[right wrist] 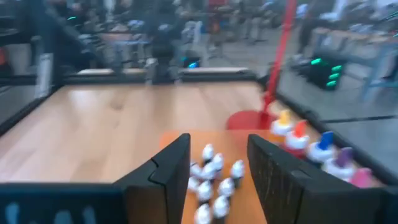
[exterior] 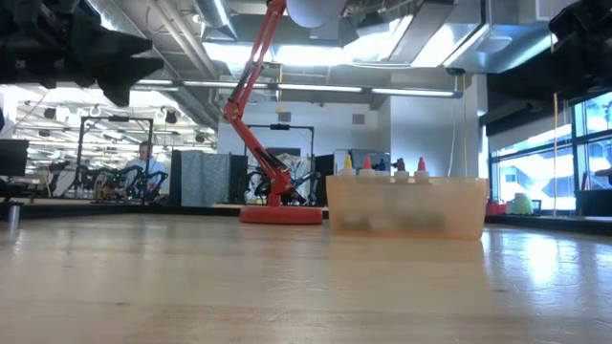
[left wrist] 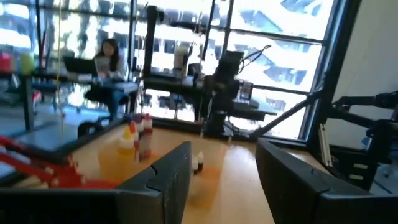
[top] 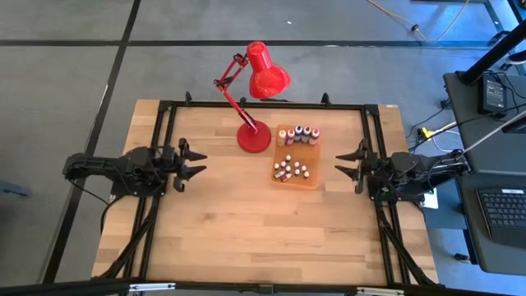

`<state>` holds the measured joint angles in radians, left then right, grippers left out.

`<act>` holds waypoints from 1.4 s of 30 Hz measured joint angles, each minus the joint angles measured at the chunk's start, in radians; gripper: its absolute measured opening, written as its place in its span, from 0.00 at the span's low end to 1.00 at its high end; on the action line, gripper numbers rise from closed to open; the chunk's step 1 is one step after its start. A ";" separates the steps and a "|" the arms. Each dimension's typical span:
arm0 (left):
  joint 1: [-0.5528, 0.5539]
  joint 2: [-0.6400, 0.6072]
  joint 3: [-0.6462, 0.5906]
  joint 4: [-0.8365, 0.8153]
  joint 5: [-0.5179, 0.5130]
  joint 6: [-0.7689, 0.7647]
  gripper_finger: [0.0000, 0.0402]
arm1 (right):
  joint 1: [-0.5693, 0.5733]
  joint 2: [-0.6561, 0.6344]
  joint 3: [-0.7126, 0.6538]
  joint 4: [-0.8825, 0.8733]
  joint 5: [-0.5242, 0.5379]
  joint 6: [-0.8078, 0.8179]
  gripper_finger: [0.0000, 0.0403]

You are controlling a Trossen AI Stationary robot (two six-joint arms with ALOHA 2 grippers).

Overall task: Pick & Place food coloring
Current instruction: Return to Home Position

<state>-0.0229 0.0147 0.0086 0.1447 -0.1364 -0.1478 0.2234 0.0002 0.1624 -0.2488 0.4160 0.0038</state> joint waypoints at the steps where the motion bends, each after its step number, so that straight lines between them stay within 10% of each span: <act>1: 0.000 -0.016 0.000 -0.003 -0.001 0.020 0.43 | 0.000 0.000 0.005 -0.017 -0.031 0.011 0.40; 11: 0.000 0.004 0.001 -0.025 -0.003 0.091 0.44 | 0.000 0.000 -0.089 0.200 -0.229 -0.133 0.40; 42: 0.000 0.005 0.001 -0.022 0.000 0.091 0.43 | 0.000 0.002 -0.156 0.297 -0.234 -0.143 0.40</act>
<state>-0.0231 0.0193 0.0093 0.1223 -0.1368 -0.0566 0.2237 0.0017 0.0067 0.0479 0.1818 -0.1394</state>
